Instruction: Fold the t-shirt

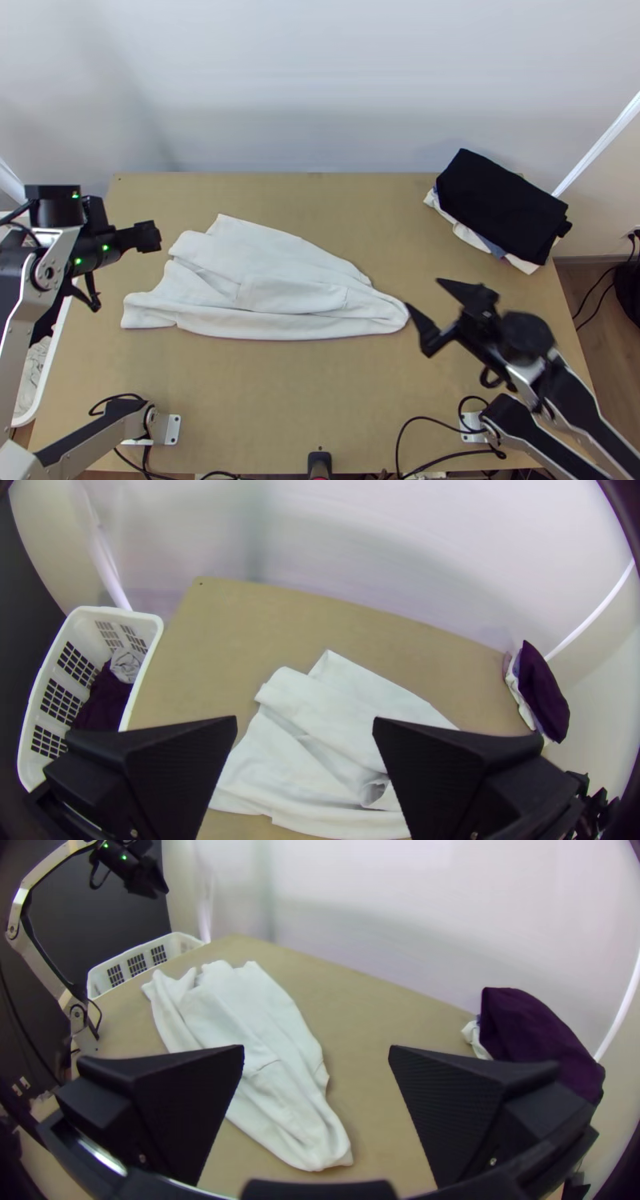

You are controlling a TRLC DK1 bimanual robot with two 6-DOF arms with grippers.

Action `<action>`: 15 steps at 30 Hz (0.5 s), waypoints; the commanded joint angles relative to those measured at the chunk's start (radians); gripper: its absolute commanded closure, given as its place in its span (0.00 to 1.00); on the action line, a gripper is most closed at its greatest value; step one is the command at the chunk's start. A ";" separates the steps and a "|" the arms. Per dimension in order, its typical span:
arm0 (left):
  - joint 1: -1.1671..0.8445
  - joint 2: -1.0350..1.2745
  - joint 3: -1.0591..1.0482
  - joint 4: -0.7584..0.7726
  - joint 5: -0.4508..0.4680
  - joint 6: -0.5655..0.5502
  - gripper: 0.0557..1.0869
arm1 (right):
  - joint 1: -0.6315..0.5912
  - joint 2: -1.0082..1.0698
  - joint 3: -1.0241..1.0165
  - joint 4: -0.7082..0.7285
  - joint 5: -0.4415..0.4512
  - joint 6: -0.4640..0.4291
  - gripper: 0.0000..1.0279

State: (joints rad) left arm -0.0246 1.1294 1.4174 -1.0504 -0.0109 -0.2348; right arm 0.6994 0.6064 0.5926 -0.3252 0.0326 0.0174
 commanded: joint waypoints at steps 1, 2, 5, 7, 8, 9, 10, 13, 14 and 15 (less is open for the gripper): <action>0.017 -0.045 -0.041 0.007 0.006 -0.011 0.04 | 0.064 0.130 0.050 -0.009 0.000 0.046 0.04; 0.020 -0.053 -0.048 0.007 0.006 -0.009 0.04 | 0.084 0.168 0.052 0.000 0.000 0.050 0.04; 0.035 -0.068 -0.051 0.007 0.006 -0.005 0.04 | 0.121 0.291 0.035 0.064 0.000 0.055 0.05; 0.040 -0.076 -0.054 0.007 0.006 -0.001 0.04 | 0.144 0.357 0.016 0.118 0.000 0.049 0.05; 0.043 -0.079 -0.055 0.007 0.006 0.000 0.04 | 0.152 0.388 0.007 0.150 0.000 0.042 0.07; 0.046 -0.083 -0.057 0.007 0.005 0.002 0.04 | 0.163 0.414 -0.002 0.183 0.001 0.036 0.08; 0.048 -0.086 -0.060 0.007 0.006 0.003 0.04 | 0.166 0.441 -0.010 0.213 0.000 0.026 0.11; 0.058 -0.099 -0.067 0.007 0.006 0.009 0.04 | 0.166 0.533 -0.020 0.268 0.000 0.006 0.15; 0.058 -0.102 -0.071 0.007 0.006 0.011 0.04 | 0.166 0.559 -0.024 0.287 0.000 0.000 0.15; 0.058 -0.105 -0.074 0.007 0.006 0.011 0.04 | 0.166 0.586 -0.030 0.307 0.001 -0.010 0.15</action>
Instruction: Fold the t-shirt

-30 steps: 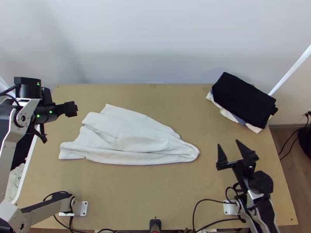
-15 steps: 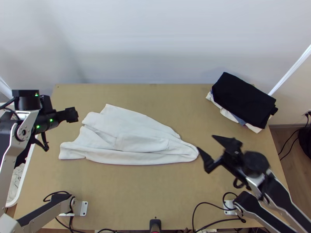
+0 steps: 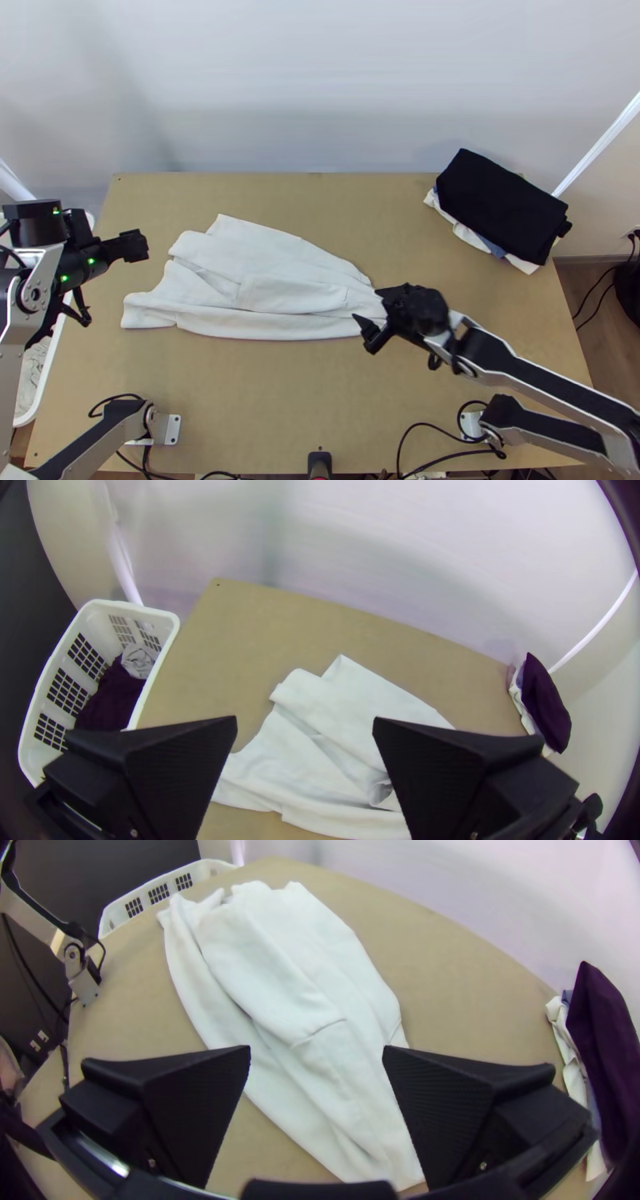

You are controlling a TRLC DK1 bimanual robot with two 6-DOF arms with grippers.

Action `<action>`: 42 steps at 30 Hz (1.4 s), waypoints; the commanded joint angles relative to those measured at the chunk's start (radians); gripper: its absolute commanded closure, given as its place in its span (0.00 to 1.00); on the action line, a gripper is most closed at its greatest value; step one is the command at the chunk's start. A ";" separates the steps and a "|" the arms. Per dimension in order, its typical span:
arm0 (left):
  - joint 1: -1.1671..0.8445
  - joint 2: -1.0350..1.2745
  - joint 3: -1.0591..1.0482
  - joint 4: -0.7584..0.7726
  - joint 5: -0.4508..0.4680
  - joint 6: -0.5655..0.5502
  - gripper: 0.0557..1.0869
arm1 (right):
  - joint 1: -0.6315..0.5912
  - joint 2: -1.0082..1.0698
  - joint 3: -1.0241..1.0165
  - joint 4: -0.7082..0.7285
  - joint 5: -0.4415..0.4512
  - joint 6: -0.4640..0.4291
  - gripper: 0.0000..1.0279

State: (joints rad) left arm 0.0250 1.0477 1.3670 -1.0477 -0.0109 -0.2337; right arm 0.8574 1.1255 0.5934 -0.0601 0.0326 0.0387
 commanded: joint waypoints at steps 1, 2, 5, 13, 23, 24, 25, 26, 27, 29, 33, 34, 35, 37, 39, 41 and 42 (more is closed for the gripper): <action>0.010 -0.026 -0.026 0.005 0.005 0.010 0.04 | 0.006 0.088 -0.038 0.074 0.001 -0.040 0.15; 0.010 -0.029 -0.031 0.005 0.005 0.011 0.04 | 0.005 0.109 -0.044 0.105 0.001 -0.042 0.16; 0.016 -0.034 -0.036 0.005 0.006 0.013 0.04 | 0.005 0.160 -0.046 0.148 0.001 -0.053 0.16; 0.021 -0.035 -0.051 0.018 0.005 0.019 0.04 | 0.003 0.263 -0.010 0.233 0.001 -0.068 0.16; 0.023 -0.035 -0.065 0.040 0.005 0.025 0.04 | 0.003 0.378 0.059 0.299 0.001 -0.065 0.16; 0.023 -0.035 -0.068 0.041 0.005 0.025 0.04 | 0.003 0.387 0.066 0.299 0.001 -0.063 0.16; 0.023 -0.035 -0.068 0.043 0.005 0.025 0.04 | 0.002 0.392 0.071 0.299 0.001 -0.062 0.17; 0.023 -0.035 -0.068 0.044 0.005 0.025 0.04 | 0.002 0.392 0.072 0.301 0.003 -0.062 0.29; 0.023 -0.035 -0.069 0.044 0.005 0.027 0.04 | 0.002 0.387 0.068 0.309 0.009 -0.063 0.46; 0.023 -0.035 -0.074 0.048 0.005 0.027 0.04 | 0.000 0.376 0.046 0.371 0.018 -0.071 0.82; 0.043 -0.037 -0.080 0.049 0.006 0.039 0.04 | -0.001 0.372 0.017 0.385 0.018 -0.126 0.93; 0.044 -0.037 -0.080 0.049 0.006 0.040 0.04 | -0.001 0.367 0.006 0.385 0.020 -0.143 0.97; 0.047 -0.037 -0.080 0.049 0.006 0.043 0.04 | 0.000 0.358 -0.006 0.387 0.021 -0.151 0.97; 0.055 -0.038 -0.080 0.049 0.006 0.048 0.04 | 0.002 0.333 -0.027 0.387 0.021 -0.152 0.97; 0.059 -0.038 -0.082 0.049 0.006 0.053 0.04 | 0.002 0.309 -0.049 0.387 0.024 -0.149 0.97; 0.072 -0.038 -0.091 0.049 0.006 0.065 0.04 | 0.000 0.287 -0.053 0.387 0.030 -0.137 0.97; 0.076 -0.038 -0.101 0.049 0.006 0.071 0.04 | -0.003 0.281 -0.052 0.387 0.039 -0.129 0.97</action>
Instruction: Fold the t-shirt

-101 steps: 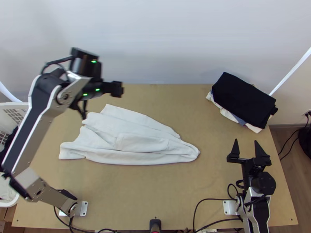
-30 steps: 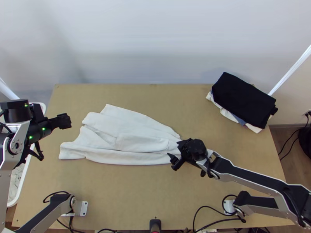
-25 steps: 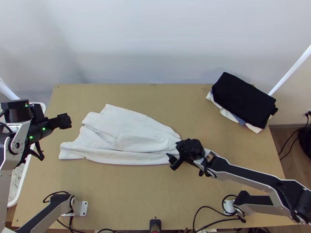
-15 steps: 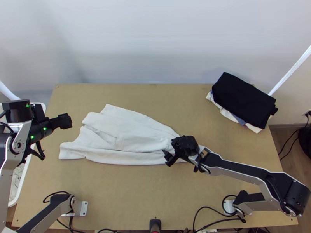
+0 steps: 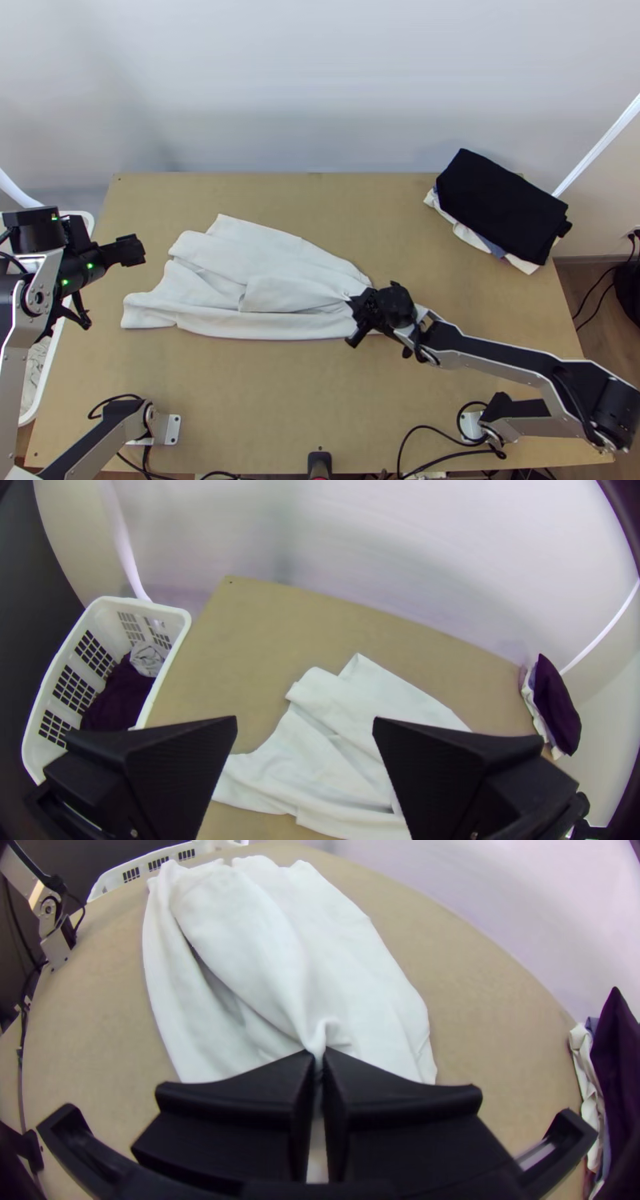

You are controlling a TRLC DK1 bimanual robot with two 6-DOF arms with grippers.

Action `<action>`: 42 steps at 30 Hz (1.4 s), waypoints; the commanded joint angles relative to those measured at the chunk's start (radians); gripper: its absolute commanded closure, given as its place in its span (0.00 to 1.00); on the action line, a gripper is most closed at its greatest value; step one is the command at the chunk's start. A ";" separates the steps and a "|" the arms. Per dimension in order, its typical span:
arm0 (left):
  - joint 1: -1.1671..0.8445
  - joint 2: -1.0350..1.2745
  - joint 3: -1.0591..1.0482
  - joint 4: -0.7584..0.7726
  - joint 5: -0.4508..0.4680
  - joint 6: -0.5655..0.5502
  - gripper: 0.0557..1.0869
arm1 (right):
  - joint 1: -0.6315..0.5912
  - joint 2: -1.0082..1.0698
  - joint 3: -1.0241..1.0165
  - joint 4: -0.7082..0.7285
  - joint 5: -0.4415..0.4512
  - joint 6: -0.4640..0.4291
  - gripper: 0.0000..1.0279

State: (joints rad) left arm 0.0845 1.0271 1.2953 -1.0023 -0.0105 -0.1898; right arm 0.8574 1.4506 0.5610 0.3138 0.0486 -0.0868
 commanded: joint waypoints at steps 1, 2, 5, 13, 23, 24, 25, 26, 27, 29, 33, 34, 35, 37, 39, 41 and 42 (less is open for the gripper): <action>0.024 -0.018 -0.042 0.004 0.006 0.035 0.04 | -0.006 -0.059 -0.018 0.013 0.031 -0.002 0.97; 0.027 -0.018 -0.057 0.004 0.006 0.044 0.04 | -0.009 -0.084 -0.021 0.013 0.034 -0.001 0.97; 0.047 -0.019 -0.111 0.028 0.006 0.096 0.04 | -0.027 -0.156 -0.023 0.011 0.056 0.019 0.97; 0.103 0.002 -0.254 0.157 0.040 0.214 0.04 | -0.156 -0.311 -0.032 -0.005 0.063 0.041 0.97; 0.024 0.148 -0.286 0.277 0.041 0.155 0.04 | -0.268 -0.395 -0.088 -0.010 0.063 0.041 0.97; 0.014 0.171 -0.281 0.286 0.041 0.148 0.04 | -0.268 -0.403 -0.093 -0.010 0.063 0.041 0.97; 0.003 0.202 -0.271 0.289 0.055 0.145 0.04 | -0.268 -0.409 -0.098 -0.010 0.063 0.041 0.97; 0.001 0.234 -0.257 0.287 0.095 0.139 0.04 | -0.268 -0.412 -0.099 -0.010 0.065 0.041 0.97; 0.008 0.264 -0.240 0.287 0.141 0.124 0.04 | -0.268 -0.414 -0.101 -0.010 0.065 0.041 0.97; 0.018 0.320 -0.206 0.284 0.241 0.110 0.04 | -0.268 -0.417 -0.101 -0.010 0.066 0.044 0.97; 0.029 0.419 -0.143 0.281 0.288 0.104 0.04 | -0.268 -0.418 -0.092 -0.010 0.071 0.050 0.97; 0.032 0.439 -0.133 0.280 0.288 0.112 0.04 | -0.268 -0.417 -0.087 -0.010 0.073 0.050 0.97; 0.040 0.455 -0.123 0.280 0.288 0.116 0.05 | -0.268 -0.415 -0.084 -0.010 0.074 0.052 0.97; 0.052 0.488 -0.108 0.281 0.297 0.136 0.05 | -0.270 -0.412 -0.081 -0.010 0.076 0.050 0.97; 0.069 0.522 -0.088 0.281 0.303 0.153 0.05 | -0.271 -0.407 -0.078 -0.010 0.077 0.052 0.97; 0.077 0.551 -0.079 0.281 0.313 0.176 0.08 | -0.271 -0.404 -0.076 -0.010 0.079 0.052 0.97; 0.080 0.565 -0.077 0.283 0.320 0.188 0.16 | -0.271 -0.403 -0.073 -0.010 0.080 0.052 0.97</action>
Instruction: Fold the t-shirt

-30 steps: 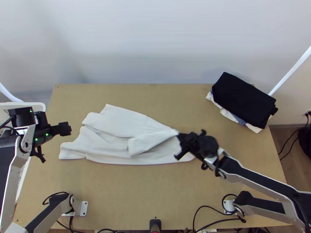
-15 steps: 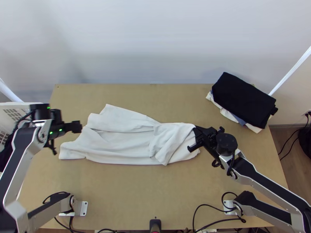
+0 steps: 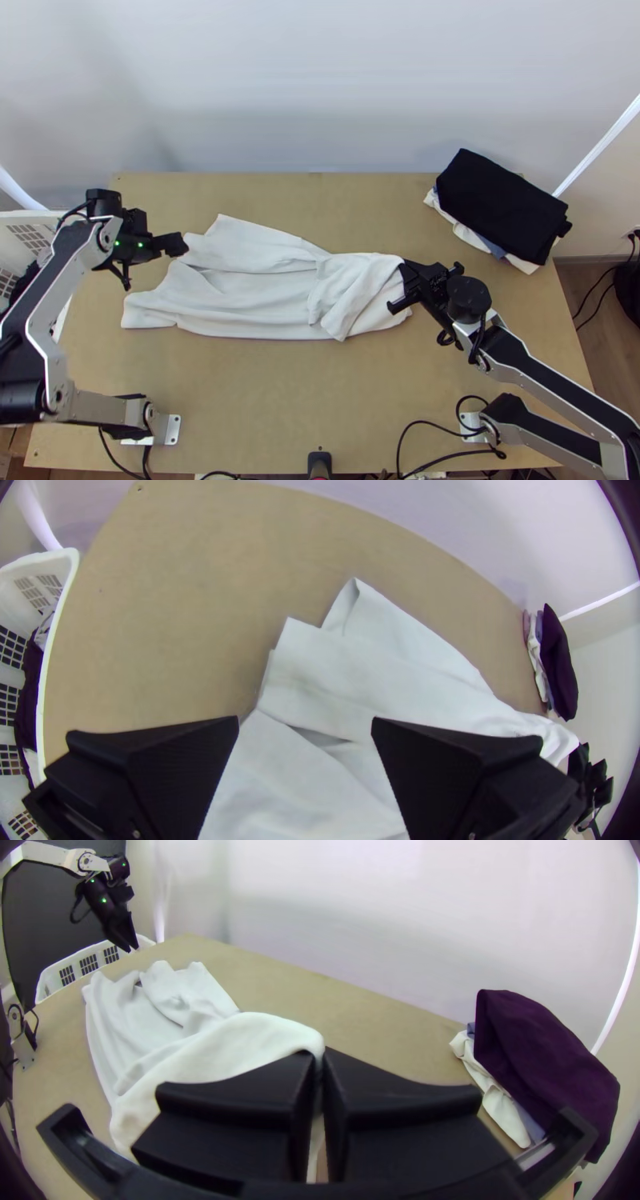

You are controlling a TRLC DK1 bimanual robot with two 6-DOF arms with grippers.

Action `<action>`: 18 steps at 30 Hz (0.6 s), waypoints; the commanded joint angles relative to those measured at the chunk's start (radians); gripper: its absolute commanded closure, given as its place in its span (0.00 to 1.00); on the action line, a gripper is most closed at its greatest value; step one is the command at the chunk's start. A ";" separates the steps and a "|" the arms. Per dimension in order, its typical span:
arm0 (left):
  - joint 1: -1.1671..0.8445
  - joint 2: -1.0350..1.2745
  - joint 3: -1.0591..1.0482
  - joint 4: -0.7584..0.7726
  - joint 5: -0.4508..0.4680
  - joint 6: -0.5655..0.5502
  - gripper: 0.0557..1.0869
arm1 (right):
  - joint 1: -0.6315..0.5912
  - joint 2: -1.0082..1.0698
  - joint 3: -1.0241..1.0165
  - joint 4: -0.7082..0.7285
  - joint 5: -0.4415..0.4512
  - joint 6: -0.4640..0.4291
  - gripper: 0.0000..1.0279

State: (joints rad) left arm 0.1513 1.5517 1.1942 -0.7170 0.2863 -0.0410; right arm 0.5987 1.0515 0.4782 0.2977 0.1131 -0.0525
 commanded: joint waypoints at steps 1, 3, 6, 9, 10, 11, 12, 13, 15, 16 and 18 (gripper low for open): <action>0.017 0.050 0.025 0.002 0.037 0.049 0.25 | -0.013 -0.001 0.011 0.006 0.016 0.017 0.97; 0.028 0.071 0.025 0.025 0.059 0.050 0.33 | -0.014 0.002 0.016 0.006 0.020 0.017 0.97; 0.047 0.119 0.041 0.022 0.077 0.069 0.33 | -0.014 0.008 0.017 0.004 0.020 0.016 0.97; 0.080 0.163 0.054 0.019 0.117 0.089 0.33 | -0.017 0.012 0.016 0.004 0.025 0.016 0.97; 0.088 0.176 0.059 0.019 0.120 0.093 0.33 | -0.017 0.013 0.014 0.004 0.026 0.016 0.97; 0.099 0.186 0.062 0.019 0.125 0.096 0.33 | -0.017 0.013 0.014 0.004 0.026 0.016 0.97; 0.106 0.196 0.065 0.022 0.139 0.102 0.33 | -0.017 0.015 0.014 0.004 0.026 0.016 0.97; 0.113 0.200 0.067 0.024 0.145 0.104 0.33 | -0.017 0.015 0.014 0.004 0.028 0.016 0.97; 0.123 0.208 0.068 0.027 0.162 0.113 0.33 | -0.017 0.019 0.016 0.004 0.028 0.017 0.97; 0.126 0.212 0.070 0.028 0.169 0.116 0.33 | -0.017 0.021 0.017 0.004 0.028 0.017 0.97; 0.128 0.220 0.068 0.033 0.172 0.125 0.33 | -0.017 0.027 0.020 0.004 0.028 0.020 0.97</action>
State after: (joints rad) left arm 0.2745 1.7493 1.2404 -0.6914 0.4374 0.0559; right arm 0.5922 1.0645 0.4786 0.2977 0.1238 -0.0494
